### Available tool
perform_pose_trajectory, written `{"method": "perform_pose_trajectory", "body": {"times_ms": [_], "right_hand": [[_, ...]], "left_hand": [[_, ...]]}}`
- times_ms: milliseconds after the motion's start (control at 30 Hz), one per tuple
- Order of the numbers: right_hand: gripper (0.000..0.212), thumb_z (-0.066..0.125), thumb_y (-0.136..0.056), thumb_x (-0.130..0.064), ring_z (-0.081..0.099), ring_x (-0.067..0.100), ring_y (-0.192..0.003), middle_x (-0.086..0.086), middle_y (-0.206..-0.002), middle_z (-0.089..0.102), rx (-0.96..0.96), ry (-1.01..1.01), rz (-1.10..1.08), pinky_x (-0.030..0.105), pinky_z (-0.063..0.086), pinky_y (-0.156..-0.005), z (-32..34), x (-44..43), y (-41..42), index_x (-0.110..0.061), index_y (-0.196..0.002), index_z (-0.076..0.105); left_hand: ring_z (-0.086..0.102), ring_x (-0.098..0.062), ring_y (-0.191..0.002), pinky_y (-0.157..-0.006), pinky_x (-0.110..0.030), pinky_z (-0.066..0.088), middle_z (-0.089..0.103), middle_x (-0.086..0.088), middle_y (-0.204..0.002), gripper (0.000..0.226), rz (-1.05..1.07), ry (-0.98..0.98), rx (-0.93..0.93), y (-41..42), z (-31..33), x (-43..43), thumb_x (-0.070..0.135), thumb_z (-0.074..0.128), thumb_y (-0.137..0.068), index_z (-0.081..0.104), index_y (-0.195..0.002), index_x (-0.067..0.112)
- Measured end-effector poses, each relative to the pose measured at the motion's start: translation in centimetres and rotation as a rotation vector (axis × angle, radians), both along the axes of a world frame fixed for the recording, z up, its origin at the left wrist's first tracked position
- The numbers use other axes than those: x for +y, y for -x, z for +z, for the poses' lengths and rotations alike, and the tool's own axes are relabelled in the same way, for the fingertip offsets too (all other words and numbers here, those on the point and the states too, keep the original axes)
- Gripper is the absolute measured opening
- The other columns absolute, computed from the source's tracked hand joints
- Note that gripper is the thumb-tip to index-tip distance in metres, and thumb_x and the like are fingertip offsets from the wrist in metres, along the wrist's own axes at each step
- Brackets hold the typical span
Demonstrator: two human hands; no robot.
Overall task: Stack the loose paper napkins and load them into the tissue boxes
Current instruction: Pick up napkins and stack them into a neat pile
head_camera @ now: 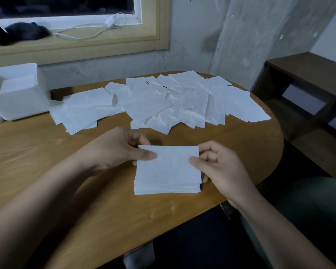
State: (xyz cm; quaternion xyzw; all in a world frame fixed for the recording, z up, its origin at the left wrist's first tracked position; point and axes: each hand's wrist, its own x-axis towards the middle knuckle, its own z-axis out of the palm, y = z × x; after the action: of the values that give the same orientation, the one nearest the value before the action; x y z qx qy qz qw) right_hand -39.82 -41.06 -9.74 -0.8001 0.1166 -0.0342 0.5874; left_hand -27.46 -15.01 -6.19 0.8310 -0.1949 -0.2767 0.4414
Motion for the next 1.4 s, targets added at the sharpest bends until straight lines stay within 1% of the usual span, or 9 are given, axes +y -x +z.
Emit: {"method": "perform_pose_trajectory", "body": {"times_ms": [233,333,467,567,700,800,967,1200,1400], "right_hand": [[0.024,0.084,-0.091,-0.019,0.074,0.014,-0.065,-0.002,-0.081,0.079,0.023,0.122,-0.022,0.029,0.053,-0.054,-1.2,0.2,-0.7,-0.024,-0.107,0.067],[0.032,0.088,-0.087,-0.025,0.075,0.011,-0.068,-0.006,-0.079,0.078,0.001,0.221,-0.022,0.030,0.054,-0.060,-1.8,0.2,-0.9,-0.030,-0.108,0.065],[0.037,0.090,-0.085,-0.030,0.071,0.005,-0.070,-0.008,-0.078,0.074,-0.032,0.354,-0.023,0.022,0.055,-0.068,-1.9,-0.3,-1.1,-0.034,-0.111,0.064],[0.027,0.085,-0.090,-0.032,0.067,0.002,-0.075,-0.011,-0.078,0.069,-0.070,0.485,-0.060,0.015,0.053,-0.064,-1.5,-1.5,-1.7,-0.033,-0.110,0.067],[0.025,0.072,-0.100,-0.032,0.062,0.001,-0.100,-0.014,-0.115,0.065,-0.163,0.765,-0.070,0.023,0.057,-0.086,-1.9,-4.5,-3.6,-0.025,-0.124,0.069],[0.039,0.063,-0.106,-0.031,0.055,0.017,-0.130,-0.004,-0.143,0.058,-0.107,0.870,-0.051,0.039,0.051,-0.107,-2.1,-6.4,-5.3,-0.020,-0.144,0.060],[0.052,0.051,-0.112,-0.037,0.045,0.027,-0.147,0.003,-0.162,0.047,0.057,0.958,-0.016,0.049,0.038,-0.121,-1.7,-7.6,-6.9,-0.018,-0.160,0.043],[0.045,0.054,-0.108,-0.039,0.053,0.023,-0.129,0.005,-0.137,0.060,-0.001,1.065,-0.077,0.045,0.042,-0.110,-3.1,-8.5,-6.4,-0.018,-0.148,0.056],[0.008,0.067,-0.101,-0.027,0.057,0.020,-0.095,-0.003,-0.096,0.061,-0.117,1.114,-0.118,0.044,0.045,-0.090,-3.7,-9.2,-4.3,-0.020,-0.104,0.066]], "left_hand": [[0.063,-0.010,-0.068,-0.083,-0.036,0.048,0.079,-0.006,-0.082,0.023,-0.019,-0.150,-0.016,-0.9,-1.1,0.3,0.042,0.090,-0.084,0.080,-0.092,0.024],[0.061,-0.009,-0.064,-0.076,-0.033,0.045,0.072,0.001,-0.069,0.025,-0.014,-0.175,-0.022,-1.0,-1.1,0.2,0.041,0.091,-0.083,0.077,-0.093,0.022],[0.062,-0.011,-0.064,-0.078,-0.037,0.048,0.076,-0.007,-0.075,0.030,-0.029,-0.238,-0.045,-1.5,-1.5,0.5,0.044,0.091,-0.082,0.074,-0.096,0.023],[0.063,-0.012,-0.065,-0.078,-0.040,0.051,0.077,-0.008,-0.081,0.035,-0.013,-0.229,-0.052,-1.7,-1.7,0.7,0.048,0.091,-0.081,0.072,-0.097,0.024],[0.064,-0.009,-0.061,-0.068,-0.034,0.052,0.076,0.002,-0.079,0.030,0.090,-0.194,-0.198,-1.3,-2.2,0.4,0.054,0.079,-0.091,0.069,-0.096,0.027],[0.067,-0.010,-0.060,-0.064,-0.034,0.053,0.074,0.004,-0.075,0.023,0.171,-0.167,-0.302,-1.2,-3.0,0.0,0.051,0.072,-0.098,0.068,-0.094,0.029],[0.066,-0.010,-0.058,-0.063,-0.031,0.052,0.073,0.009,-0.072,0.015,0.199,-0.145,-0.373,-1.3,-4.0,-0.1,0.045,0.071,-0.101,0.067,-0.094,0.032],[0.065,-0.006,-0.058,-0.060,-0.024,0.045,0.071,0.019,-0.072,0.011,0.186,-0.171,-0.362,-1.7,-4.3,0.1,0.042,0.071,-0.101,0.068,-0.096,0.033],[0.064,-0.004,-0.062,-0.064,-0.029,0.047,0.071,0.020,-0.073,0.012,0.179,-0.163,-0.377,-1.6,-4.3,0.1,0.043,0.072,-0.100,0.069,-0.094,0.034]]}}
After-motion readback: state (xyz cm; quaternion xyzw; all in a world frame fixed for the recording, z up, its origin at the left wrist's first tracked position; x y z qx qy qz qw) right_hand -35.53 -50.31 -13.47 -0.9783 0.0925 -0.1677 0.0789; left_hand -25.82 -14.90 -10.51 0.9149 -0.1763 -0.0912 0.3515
